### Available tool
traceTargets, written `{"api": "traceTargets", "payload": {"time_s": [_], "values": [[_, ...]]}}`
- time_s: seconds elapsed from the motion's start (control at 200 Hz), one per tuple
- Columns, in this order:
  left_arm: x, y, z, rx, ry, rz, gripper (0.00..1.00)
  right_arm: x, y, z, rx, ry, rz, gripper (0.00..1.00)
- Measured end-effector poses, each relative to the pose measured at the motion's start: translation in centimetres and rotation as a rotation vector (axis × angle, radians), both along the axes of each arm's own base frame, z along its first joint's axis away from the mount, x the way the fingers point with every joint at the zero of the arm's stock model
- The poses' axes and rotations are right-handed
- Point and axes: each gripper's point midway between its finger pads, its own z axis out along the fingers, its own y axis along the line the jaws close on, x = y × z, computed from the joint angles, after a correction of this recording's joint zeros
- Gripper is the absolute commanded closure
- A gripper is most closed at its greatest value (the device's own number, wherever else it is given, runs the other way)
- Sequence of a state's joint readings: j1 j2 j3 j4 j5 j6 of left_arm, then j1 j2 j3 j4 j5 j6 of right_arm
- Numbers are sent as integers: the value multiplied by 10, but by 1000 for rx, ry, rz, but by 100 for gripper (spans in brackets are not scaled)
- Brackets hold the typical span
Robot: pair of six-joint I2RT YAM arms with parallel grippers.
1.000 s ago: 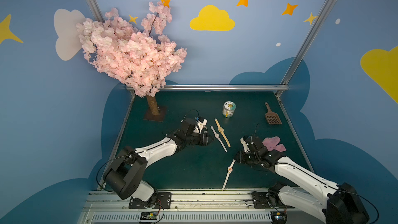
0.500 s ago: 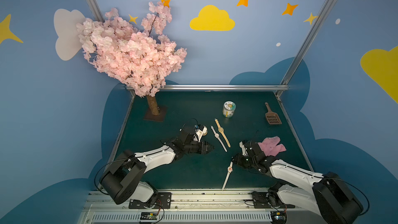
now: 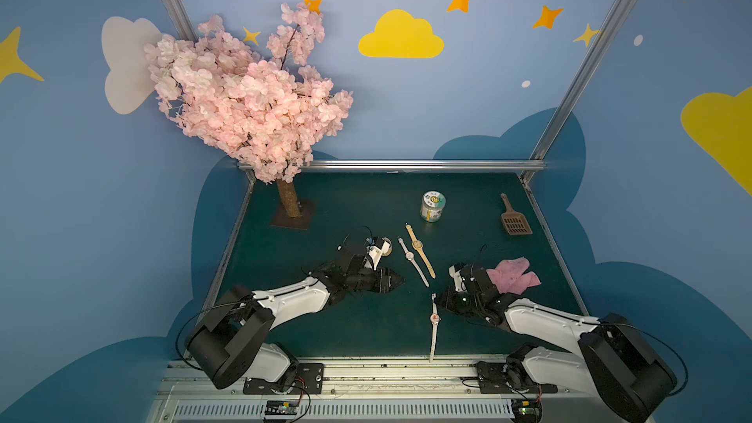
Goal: Wipe the watch dial
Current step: Pick up the watch at the center of the board.
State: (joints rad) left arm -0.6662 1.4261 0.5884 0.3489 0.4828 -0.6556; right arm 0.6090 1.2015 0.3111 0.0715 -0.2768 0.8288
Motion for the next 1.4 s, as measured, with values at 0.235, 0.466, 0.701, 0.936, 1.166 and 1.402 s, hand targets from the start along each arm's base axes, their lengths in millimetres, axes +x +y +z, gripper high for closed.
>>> {"api": "traceTargets", "payload": {"time_s": [0.235, 0.466, 0.701, 0.936, 1.166, 1.402], "values": [[-5, -10, 7, -71, -17, -63, 59, 4, 2, 28, 64, -78, -1, 100], [-12, -27, -3, -125, 14, -165, 56, 8, 4, 66, 155, -219, 1, 100], [-15, -63, 12, -211, -25, -286, 54, 7, 3, 86, 208, -296, 2, 100], [-16, -93, 26, -278, -69, -379, 55, 7, 8, 104, 239, -328, 28, 100], [-19, -97, 27, -295, -76, -396, 55, 13, 12, 127, 264, -370, 35, 100], [-22, -100, 29, -306, -82, -410, 56, 15, 13, 129, 268, -373, 33, 100]]}}
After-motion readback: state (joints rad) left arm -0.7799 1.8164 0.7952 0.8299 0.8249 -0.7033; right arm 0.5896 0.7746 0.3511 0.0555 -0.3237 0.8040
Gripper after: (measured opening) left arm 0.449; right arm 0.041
